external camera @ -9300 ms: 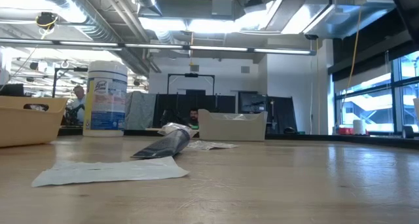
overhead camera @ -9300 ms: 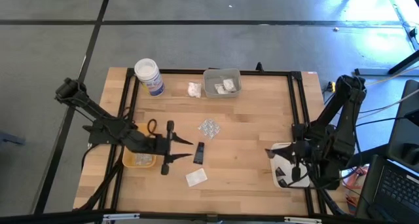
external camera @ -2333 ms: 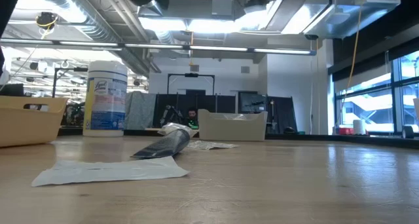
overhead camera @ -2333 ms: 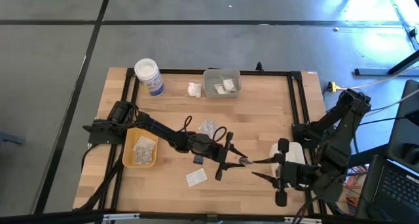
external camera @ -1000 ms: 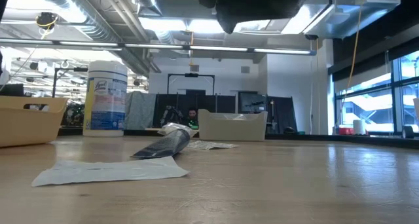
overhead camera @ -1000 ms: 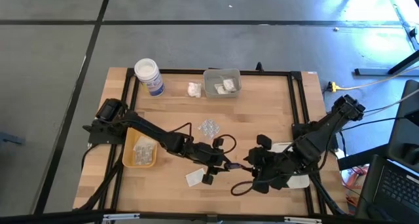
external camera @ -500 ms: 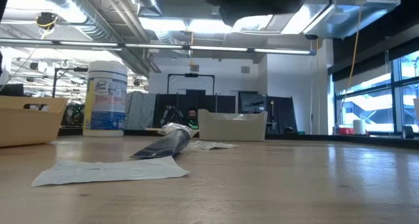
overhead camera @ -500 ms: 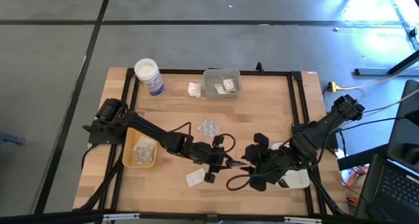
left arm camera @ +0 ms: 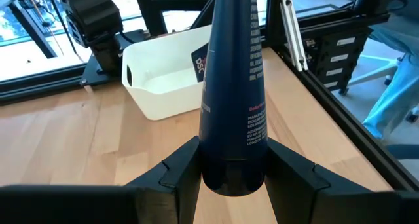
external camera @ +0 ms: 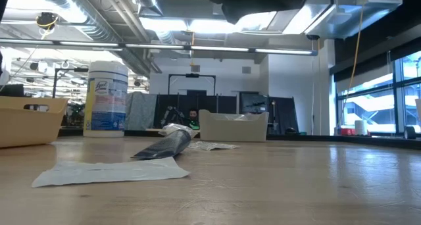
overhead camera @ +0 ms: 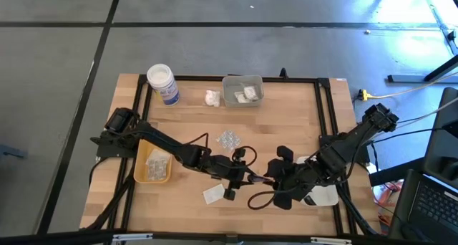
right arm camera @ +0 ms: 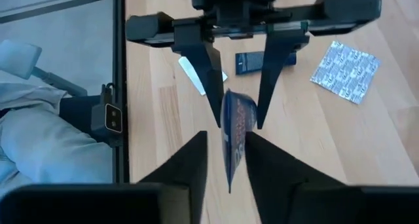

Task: Pick & Place Travel size toiletries
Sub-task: Put the blue shaving cream into the white bin

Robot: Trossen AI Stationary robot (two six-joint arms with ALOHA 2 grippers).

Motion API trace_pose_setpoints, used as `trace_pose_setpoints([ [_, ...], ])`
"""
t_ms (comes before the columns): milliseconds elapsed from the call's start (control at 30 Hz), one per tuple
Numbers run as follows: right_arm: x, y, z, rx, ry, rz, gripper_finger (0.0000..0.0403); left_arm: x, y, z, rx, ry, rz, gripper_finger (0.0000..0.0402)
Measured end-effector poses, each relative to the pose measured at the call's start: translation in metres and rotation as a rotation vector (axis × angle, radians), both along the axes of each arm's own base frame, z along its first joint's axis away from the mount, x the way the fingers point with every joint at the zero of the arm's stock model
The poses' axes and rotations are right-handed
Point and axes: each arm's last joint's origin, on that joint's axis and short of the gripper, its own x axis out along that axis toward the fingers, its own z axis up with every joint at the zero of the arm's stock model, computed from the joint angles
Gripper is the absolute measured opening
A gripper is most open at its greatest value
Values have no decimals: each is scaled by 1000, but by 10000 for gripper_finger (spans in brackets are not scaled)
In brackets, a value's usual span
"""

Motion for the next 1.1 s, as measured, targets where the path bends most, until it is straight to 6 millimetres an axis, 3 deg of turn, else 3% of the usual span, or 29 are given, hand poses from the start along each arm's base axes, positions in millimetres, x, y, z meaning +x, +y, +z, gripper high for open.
trace_pose_setpoints([
  [367, 2, 1, 2, -12, -25, 33, 35, -1, 0, -1, 0, 16, -2, 146],
  [667, 3, -1, 1, -6, -13, 48, 7, -1, 0, -2, -3, 21, -1, 146],
  [1100, 10, -3, -5, 10, 36, 71, 2, -1, 0, -5, -1, 39, 1, 146],
])
